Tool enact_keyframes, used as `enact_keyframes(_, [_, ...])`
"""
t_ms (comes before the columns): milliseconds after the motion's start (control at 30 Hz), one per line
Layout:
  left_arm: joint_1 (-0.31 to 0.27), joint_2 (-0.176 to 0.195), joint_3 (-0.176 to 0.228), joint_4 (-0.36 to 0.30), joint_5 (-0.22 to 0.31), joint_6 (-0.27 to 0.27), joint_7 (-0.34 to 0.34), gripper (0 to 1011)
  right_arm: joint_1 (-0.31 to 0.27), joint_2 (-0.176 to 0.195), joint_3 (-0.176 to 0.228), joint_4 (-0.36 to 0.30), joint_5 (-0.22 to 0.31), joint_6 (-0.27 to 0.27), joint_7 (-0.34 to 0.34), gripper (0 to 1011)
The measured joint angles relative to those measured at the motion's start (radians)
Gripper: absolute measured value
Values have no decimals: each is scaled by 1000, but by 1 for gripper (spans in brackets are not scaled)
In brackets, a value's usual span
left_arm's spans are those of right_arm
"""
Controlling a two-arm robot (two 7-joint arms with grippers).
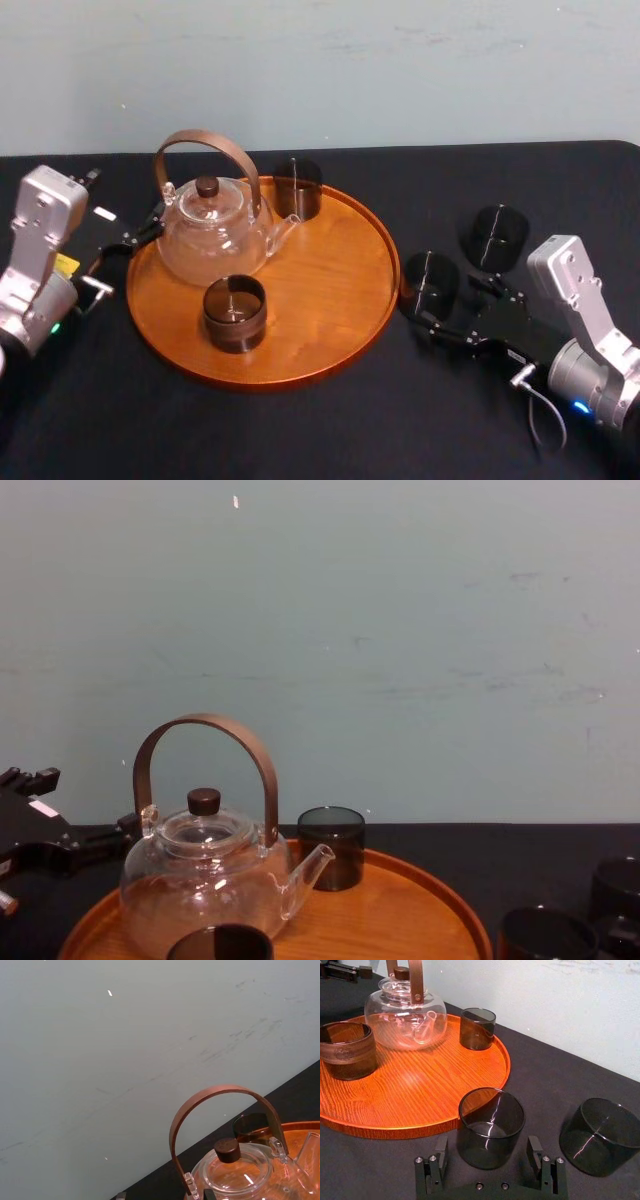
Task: Pick up the glass from the table and place it on the tray.
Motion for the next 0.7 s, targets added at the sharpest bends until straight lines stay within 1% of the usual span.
enact_keyframes(700, [0,0,0,0,0,0,0,1001,23,-52,24,44,-55,6,32,1002])
